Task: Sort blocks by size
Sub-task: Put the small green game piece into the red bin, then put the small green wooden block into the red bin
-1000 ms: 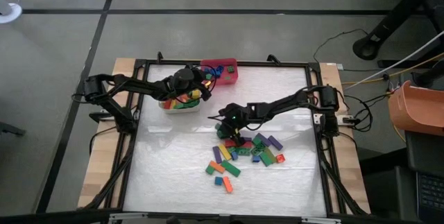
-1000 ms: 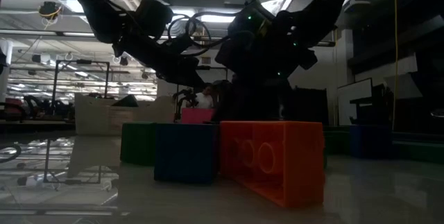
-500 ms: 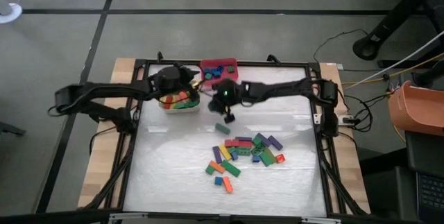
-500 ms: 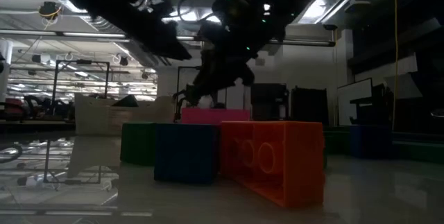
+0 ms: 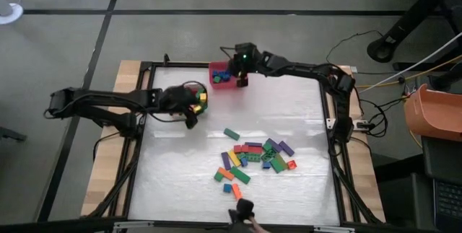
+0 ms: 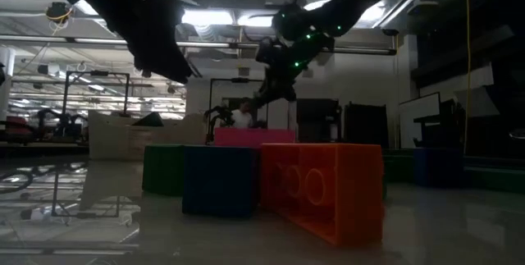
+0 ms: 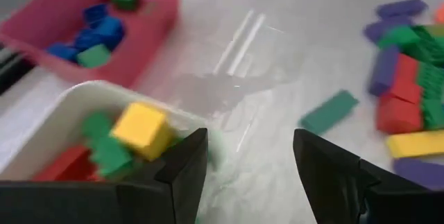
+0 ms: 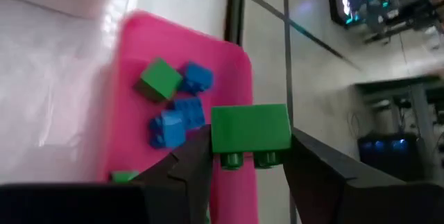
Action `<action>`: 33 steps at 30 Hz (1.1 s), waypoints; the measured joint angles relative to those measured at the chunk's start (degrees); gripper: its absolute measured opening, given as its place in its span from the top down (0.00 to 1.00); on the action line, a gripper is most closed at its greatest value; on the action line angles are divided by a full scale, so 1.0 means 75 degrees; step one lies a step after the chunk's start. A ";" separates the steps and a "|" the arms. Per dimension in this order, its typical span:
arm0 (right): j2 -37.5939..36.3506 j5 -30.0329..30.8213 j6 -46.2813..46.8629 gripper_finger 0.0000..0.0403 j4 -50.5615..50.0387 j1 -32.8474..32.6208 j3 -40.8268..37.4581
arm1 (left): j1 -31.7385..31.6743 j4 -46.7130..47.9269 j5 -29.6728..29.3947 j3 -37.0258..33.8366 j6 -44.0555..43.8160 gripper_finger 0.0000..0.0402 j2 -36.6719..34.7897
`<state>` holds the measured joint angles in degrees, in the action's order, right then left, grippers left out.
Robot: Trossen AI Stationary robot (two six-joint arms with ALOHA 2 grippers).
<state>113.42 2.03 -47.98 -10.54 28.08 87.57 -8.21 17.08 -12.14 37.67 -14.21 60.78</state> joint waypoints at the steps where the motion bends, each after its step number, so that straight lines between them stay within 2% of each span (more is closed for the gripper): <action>1: 0.0015 -0.0034 0.0122 0.61 0.0010 0.0066 0.0000 | 0.0143 -0.0103 0.0000 0.0003 0.0012 0.50 0.0076; 13: 0.0024 -0.0065 0.0369 0.53 -0.0027 0.0159 -0.0006 | 0.1406 -0.1548 0.0000 0.0003 0.0106 0.50 0.1415; 24: 0.0027 0.0264 0.0375 0.39 -0.0013 0.0157 -0.0006 | 0.2639 -0.2718 0.0024 0.0000 0.0118 0.50 0.2469; 30: 0.0027 0.0259 0.0377 0.37 -0.0184 0.0154 -0.0006 | 0.3369 -0.3536 0.0924 0.0002 0.0145 0.50 0.2900; 33: 0.0027 0.0244 0.0386 0.37 -0.0316 0.0154 -0.0006 | 0.3747 -0.3986 0.1101 0.0000 0.0138 0.50 0.3212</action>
<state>113.62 3.86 -45.08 -12.91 29.23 87.53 19.89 -12.81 -3.88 37.67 -13.17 84.87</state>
